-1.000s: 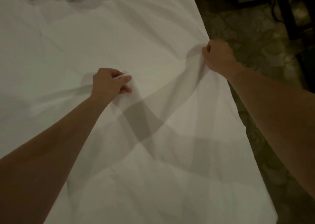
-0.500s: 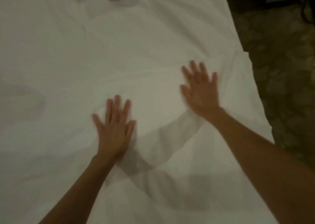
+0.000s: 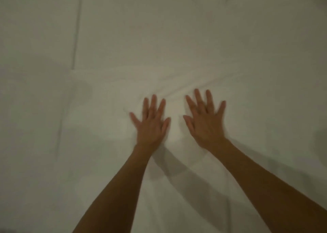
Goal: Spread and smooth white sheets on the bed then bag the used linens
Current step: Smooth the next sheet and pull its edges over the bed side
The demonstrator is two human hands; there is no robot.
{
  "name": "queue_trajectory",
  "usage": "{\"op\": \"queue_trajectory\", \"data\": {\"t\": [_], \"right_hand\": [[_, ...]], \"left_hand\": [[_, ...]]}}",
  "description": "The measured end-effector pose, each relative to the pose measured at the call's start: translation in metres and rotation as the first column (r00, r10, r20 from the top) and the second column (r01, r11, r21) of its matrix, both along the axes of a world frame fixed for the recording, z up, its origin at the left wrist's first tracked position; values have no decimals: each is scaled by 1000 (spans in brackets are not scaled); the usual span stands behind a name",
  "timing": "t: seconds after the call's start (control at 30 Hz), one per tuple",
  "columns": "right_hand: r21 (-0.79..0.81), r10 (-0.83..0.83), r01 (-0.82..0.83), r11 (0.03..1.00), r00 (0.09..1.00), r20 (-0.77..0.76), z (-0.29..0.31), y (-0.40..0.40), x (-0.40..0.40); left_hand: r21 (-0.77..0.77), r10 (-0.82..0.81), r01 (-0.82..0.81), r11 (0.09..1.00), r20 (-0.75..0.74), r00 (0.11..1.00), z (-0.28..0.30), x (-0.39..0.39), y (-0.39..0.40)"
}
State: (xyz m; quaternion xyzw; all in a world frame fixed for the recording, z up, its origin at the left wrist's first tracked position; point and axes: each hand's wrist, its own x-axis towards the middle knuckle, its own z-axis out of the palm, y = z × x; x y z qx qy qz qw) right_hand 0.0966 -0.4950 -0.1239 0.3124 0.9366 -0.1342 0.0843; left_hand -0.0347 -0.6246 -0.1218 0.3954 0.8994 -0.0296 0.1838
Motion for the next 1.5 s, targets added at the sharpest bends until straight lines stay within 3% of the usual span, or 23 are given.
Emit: {"op": "queue_trajectory", "data": {"t": [0.17, 0.4, 0.57, 0.8, 0.9, 1.27, 1.43, 1.5], "right_hand": [[-28, 34, -33, 999, 998, 51, -3, -85, -84], [61, -31, 32, 998, 999, -15, -16, -152, -213], [92, 52, -48, 995, 998, -39, -25, -214, -324], [89, 127, -123, 989, 991, -45, -28, -275, -449], [121, 171, -164, 979, 984, -50, -33, -288, -483], [130, 191, -184, 974, 981, -36, -37, -289, -496], [88, 335, -328, 941, 938, -86, -23, -266, -463], [91, 333, -325, 941, 939, -88, -21, -243, -425]], "left_hand": [[98, -80, 77, 992, 20, 997, -5, -71, -24], [142, -17, 25, 990, -60, 998, -19, -216, -112], [140, -81, 97, 985, -114, 990, -25, -328, -176], [175, 65, -41, 984, -135, 989, -27, -456, -246], [156, 35, -11, 988, -153, 988, -28, -490, -267], [94, 40, -26, 995, -159, 987, -30, -506, -265], [150, 359, -350, 925, -37, 933, -19, -450, -240], [170, 396, -384, 907, -36, 918, -20, -398, -233]]}}
